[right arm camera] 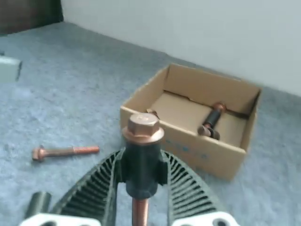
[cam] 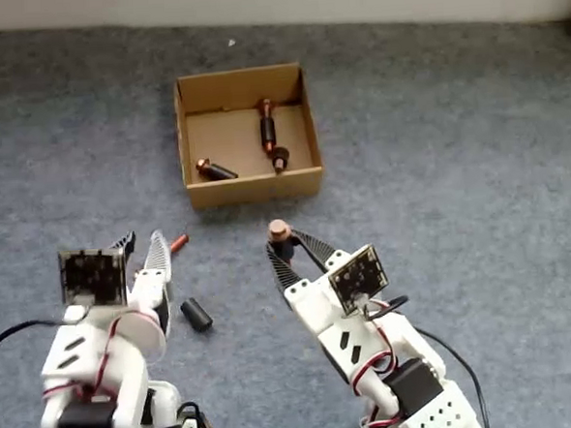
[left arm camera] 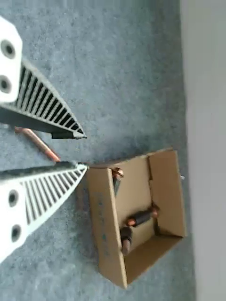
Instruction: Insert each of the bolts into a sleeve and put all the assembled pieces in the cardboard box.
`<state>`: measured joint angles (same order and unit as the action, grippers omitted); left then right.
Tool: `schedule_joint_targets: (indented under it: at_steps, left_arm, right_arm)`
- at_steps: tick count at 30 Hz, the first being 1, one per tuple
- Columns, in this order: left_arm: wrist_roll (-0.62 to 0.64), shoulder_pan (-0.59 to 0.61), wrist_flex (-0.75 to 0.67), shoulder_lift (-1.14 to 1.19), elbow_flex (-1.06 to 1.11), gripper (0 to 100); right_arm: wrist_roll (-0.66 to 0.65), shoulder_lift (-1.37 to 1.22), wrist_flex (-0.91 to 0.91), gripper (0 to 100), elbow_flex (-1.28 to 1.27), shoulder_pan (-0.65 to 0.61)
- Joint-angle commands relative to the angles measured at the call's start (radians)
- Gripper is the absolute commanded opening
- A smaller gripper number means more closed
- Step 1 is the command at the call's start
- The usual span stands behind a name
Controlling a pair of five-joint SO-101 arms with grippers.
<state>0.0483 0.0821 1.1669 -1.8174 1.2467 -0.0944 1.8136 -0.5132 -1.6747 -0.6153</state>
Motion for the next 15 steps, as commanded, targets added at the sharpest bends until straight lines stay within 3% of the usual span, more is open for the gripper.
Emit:
schedule_joint_targets:
  at_steps: [1, 5, 9, 15]
  left_arm:
    - [-0.015, 0.041, -0.147, -0.005, 0.173, 2]
    - [-0.055, 0.068, -0.204, -0.004, 0.206, 1]
    - [-0.061, 0.065, -0.215, -0.004, 0.231, 1]
    - [-0.061, 0.071, -0.241, -0.004, 0.251, 1]
  right_arm:
    - [0.003, 0.013, -0.076, 0.5, 0.059, 0.039]
    - [-0.002, -0.085, -0.084, 0.5, 0.229, 0.041]
    - [-0.003, -0.414, -0.025, 0.5, 0.437, 0.070]
    - [-0.003, -0.917, 0.206, 0.5, 0.727, 0.134]
